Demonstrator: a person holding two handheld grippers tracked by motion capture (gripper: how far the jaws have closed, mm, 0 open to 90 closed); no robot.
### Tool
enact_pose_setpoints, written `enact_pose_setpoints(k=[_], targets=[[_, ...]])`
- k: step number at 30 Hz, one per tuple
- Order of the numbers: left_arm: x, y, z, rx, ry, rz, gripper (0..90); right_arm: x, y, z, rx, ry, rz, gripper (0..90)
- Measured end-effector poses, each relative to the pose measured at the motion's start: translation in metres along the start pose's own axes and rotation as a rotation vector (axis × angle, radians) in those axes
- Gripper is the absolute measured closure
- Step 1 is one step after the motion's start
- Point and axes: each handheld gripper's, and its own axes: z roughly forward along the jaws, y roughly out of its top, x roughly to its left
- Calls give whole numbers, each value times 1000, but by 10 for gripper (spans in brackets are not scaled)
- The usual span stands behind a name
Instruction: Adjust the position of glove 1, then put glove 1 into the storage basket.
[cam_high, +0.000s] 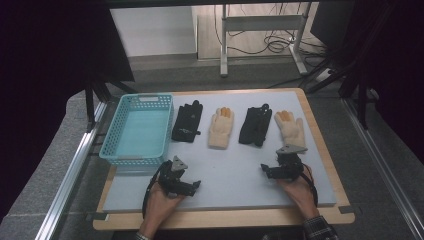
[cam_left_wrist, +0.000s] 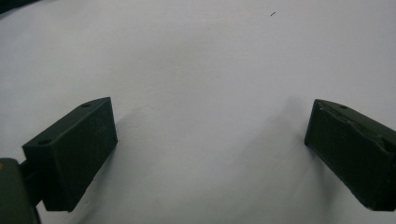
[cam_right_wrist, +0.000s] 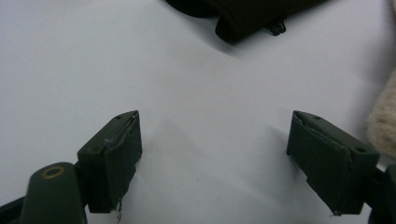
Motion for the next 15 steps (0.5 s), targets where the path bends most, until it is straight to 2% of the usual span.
enact_pose_setpoints(k=[15], targets=[[0, 0, 0, -3, 1, -4, 31, 0, 0, 0, 6, -4, -5, 144]])
